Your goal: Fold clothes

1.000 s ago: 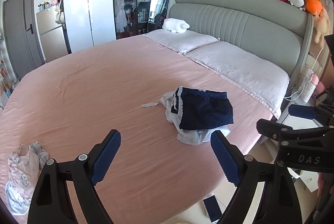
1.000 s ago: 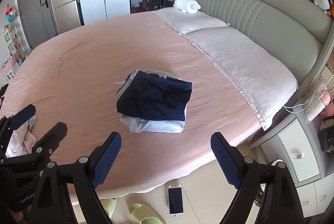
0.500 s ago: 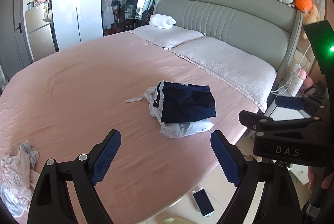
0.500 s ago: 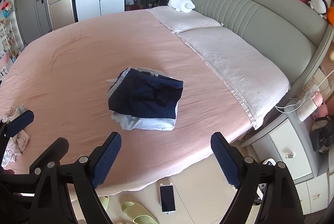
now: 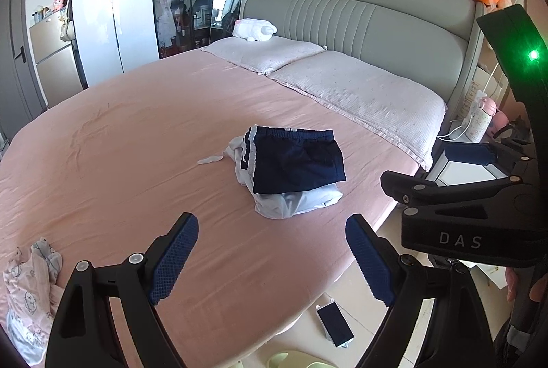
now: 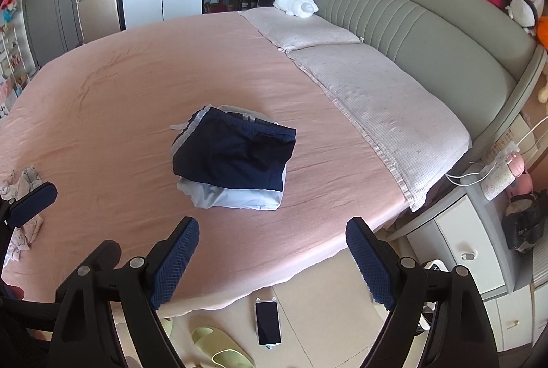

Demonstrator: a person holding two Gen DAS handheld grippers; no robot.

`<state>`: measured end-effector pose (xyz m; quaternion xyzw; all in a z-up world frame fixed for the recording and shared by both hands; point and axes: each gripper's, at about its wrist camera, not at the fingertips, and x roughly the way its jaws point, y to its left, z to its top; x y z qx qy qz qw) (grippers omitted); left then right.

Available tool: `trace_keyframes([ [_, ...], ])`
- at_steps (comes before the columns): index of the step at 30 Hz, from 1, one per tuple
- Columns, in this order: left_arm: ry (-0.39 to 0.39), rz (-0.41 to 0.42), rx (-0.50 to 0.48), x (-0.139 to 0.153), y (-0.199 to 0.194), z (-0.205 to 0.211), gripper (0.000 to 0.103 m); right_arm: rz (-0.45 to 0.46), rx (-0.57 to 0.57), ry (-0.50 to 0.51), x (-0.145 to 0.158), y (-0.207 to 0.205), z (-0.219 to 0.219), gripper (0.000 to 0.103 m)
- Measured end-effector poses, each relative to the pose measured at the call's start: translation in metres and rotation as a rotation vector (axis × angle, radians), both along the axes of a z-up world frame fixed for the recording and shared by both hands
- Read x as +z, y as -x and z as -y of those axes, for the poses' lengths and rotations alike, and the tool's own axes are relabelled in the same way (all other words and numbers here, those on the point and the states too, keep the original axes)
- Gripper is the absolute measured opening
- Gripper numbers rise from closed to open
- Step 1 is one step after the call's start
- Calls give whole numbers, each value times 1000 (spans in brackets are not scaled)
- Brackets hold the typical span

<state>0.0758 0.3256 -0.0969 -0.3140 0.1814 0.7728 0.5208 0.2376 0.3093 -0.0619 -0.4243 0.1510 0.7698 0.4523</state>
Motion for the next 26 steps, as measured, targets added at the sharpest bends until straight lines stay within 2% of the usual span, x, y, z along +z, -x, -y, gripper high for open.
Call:
trace_keyframes([
  [17, 35, 0, -17, -6, -4, -3, 88, 27, -7, 1, -3, -1, 0, 88],
  [26, 7, 22, -45, -5, -5, 1, 88, 36, 2, 12, -6, 1, 1, 88],
])
